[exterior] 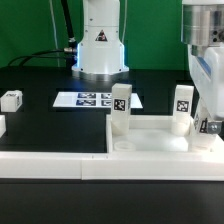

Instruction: Assemble square table

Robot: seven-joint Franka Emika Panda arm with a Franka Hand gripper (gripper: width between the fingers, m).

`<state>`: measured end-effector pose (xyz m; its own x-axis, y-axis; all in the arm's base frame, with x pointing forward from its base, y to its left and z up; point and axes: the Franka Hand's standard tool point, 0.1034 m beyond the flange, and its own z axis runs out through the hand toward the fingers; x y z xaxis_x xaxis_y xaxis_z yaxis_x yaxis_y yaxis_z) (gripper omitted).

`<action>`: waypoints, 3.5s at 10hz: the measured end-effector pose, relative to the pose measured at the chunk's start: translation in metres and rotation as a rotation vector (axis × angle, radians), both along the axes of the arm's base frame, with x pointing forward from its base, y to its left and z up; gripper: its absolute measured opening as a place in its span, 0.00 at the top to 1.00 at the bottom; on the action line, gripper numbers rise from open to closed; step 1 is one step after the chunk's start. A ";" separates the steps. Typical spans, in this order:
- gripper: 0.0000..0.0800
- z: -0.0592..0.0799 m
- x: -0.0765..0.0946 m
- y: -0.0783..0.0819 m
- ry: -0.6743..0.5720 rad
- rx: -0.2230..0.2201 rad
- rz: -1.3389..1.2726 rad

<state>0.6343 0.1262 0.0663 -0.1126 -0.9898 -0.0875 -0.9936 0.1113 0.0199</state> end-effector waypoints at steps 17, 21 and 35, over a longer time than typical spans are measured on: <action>0.65 0.002 -0.009 -0.007 -0.137 -0.073 1.146; 0.64 0.004 -0.005 -0.008 -0.078 -0.050 0.678; 0.19 -0.005 0.002 -0.016 -0.182 -0.045 0.581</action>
Offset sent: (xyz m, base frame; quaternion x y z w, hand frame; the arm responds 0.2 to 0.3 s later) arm -0.0236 0.0084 -0.0049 0.0161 -0.0559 -0.4592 0.8864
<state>0.6366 0.1100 0.0610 0.4594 -0.8881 -0.0117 -0.8792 -0.4528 -0.1484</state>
